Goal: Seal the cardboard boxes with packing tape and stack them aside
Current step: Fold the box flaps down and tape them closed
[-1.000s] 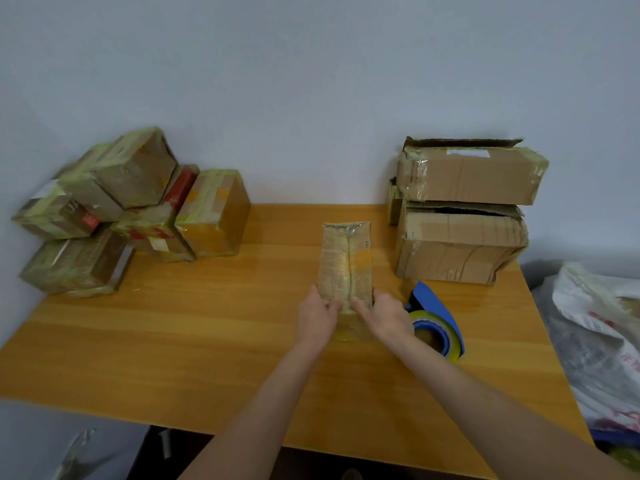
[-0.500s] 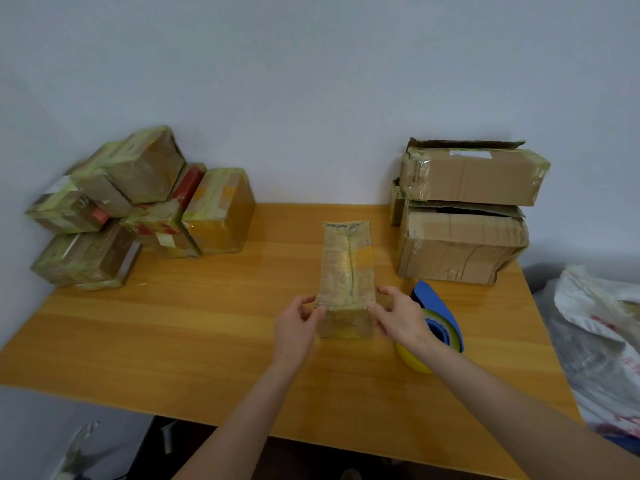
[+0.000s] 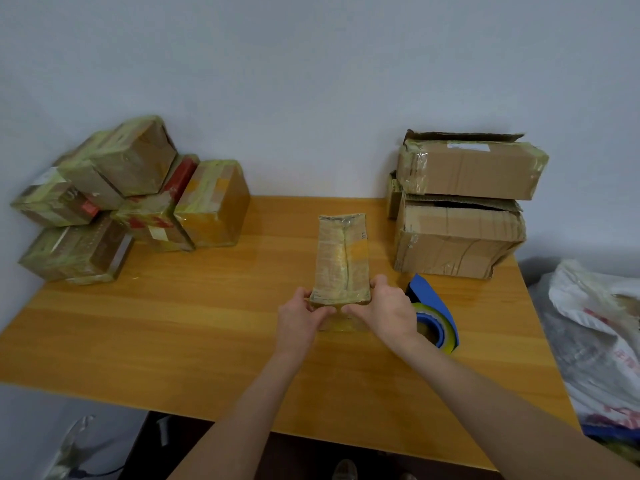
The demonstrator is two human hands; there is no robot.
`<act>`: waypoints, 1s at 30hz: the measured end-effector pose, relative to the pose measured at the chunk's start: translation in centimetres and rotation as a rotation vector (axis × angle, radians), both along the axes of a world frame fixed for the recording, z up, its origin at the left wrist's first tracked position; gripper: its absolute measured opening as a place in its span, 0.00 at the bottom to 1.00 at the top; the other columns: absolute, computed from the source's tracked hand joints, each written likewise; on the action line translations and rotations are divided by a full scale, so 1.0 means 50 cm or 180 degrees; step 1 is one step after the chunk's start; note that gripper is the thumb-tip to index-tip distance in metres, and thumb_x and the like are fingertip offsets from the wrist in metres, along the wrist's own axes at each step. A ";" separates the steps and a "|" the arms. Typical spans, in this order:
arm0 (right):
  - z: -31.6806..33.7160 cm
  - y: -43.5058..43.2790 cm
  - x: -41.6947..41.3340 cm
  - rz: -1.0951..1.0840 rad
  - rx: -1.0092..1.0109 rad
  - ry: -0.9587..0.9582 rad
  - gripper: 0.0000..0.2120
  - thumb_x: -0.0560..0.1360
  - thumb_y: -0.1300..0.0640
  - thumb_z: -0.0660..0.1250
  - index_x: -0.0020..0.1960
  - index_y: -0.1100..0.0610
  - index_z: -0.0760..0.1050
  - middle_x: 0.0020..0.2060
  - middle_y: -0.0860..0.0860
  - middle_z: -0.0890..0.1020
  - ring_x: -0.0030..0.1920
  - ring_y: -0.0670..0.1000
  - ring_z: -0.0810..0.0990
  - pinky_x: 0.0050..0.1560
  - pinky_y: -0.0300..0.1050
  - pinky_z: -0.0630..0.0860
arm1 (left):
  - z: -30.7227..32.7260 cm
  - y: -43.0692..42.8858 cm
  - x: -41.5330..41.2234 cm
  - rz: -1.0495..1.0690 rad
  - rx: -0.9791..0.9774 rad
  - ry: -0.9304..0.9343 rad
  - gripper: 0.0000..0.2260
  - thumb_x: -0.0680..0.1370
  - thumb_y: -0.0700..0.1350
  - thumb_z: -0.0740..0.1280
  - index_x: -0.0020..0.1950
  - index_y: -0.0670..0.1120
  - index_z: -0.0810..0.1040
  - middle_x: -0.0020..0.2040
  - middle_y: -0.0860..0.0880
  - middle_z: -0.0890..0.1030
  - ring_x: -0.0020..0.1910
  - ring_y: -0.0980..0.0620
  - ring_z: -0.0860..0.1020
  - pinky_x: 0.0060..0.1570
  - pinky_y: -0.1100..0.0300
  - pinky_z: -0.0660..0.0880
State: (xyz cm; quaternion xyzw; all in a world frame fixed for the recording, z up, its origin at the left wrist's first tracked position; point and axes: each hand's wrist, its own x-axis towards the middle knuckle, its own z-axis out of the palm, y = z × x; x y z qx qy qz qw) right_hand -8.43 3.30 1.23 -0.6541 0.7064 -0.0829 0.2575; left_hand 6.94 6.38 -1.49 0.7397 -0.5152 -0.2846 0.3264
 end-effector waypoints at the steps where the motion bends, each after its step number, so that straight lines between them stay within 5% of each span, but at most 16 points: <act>1: -0.001 0.001 0.005 0.0013 -0.0064 0.0085 0.32 0.68 0.37 0.72 0.59 0.56 0.66 0.46 0.53 0.81 0.46 0.55 0.81 0.37 0.48 0.78 | -0.003 -0.001 0.001 -0.0035 -0.0053 -0.0167 0.15 0.70 0.47 0.76 0.52 0.45 0.75 0.33 0.55 0.78 0.28 0.62 0.76 0.28 0.73 0.71; 7: -0.014 -0.003 -0.021 0.0330 0.0007 -0.0037 0.23 0.75 0.47 0.70 0.61 0.57 0.66 0.44 0.53 0.80 0.45 0.55 0.80 0.42 0.51 0.79 | -0.009 -0.003 0.026 -0.0415 0.0091 -0.0833 0.13 0.76 0.49 0.70 0.56 0.45 0.74 0.37 0.51 0.78 0.37 0.50 0.78 0.32 0.60 0.71; 11: -0.023 0.004 -0.073 0.0561 0.0185 -0.0708 0.26 0.74 0.46 0.71 0.66 0.57 0.71 0.40 0.46 0.76 0.41 0.46 0.76 0.37 0.36 0.72 | -0.007 0.006 0.052 -0.0547 0.0093 -0.0915 0.21 0.75 0.50 0.71 0.67 0.47 0.74 0.47 0.52 0.76 0.42 0.56 0.74 0.41 0.67 0.70; 14: -0.012 -0.006 -0.068 0.0396 -0.0084 -0.0864 0.31 0.73 0.42 0.71 0.70 0.56 0.69 0.45 0.48 0.80 0.46 0.49 0.79 0.44 0.41 0.77 | 0.009 0.002 0.037 -0.0499 -0.0242 -0.0327 0.23 0.76 0.43 0.71 0.70 0.43 0.71 0.59 0.48 0.79 0.52 0.59 0.75 0.47 0.78 0.69; 18: -0.012 -0.021 -0.043 0.0330 -0.0229 -0.0554 0.26 0.73 0.46 0.71 0.66 0.58 0.71 0.47 0.53 0.82 0.47 0.52 0.80 0.46 0.46 0.79 | 0.016 -0.002 0.021 -0.0452 -0.0332 -0.0347 0.24 0.75 0.37 0.69 0.70 0.48 0.70 0.55 0.48 0.83 0.46 0.57 0.79 0.47 0.76 0.71; 24: 0.000 -0.033 -0.041 0.0345 0.0006 -0.0232 0.23 0.72 0.38 0.70 0.56 0.54 0.71 0.42 0.49 0.81 0.41 0.49 0.79 0.35 0.44 0.76 | 0.037 -0.009 0.024 -0.0599 -0.0038 -0.0315 0.27 0.75 0.48 0.71 0.72 0.49 0.69 0.59 0.50 0.81 0.50 0.58 0.79 0.43 0.79 0.70; 27: 0.012 -0.049 -0.025 0.0162 0.0257 -0.0414 0.27 0.72 0.32 0.64 0.54 0.56 0.69 0.44 0.50 0.79 0.40 0.49 0.77 0.33 0.41 0.73 | 0.050 -0.035 0.003 -0.0598 0.0337 -0.0395 0.27 0.78 0.57 0.64 0.75 0.48 0.64 0.64 0.51 0.77 0.55 0.55 0.77 0.40 0.74 0.72; 30: 0.003 -0.062 -0.005 0.0037 0.0518 -0.0498 0.32 0.72 0.33 0.66 0.62 0.57 0.66 0.53 0.53 0.79 0.49 0.53 0.80 0.41 0.46 0.78 | 0.029 -0.059 -0.013 -0.0495 0.0617 -0.0539 0.26 0.78 0.60 0.62 0.72 0.48 0.65 0.60 0.48 0.79 0.55 0.48 0.78 0.50 0.55 0.78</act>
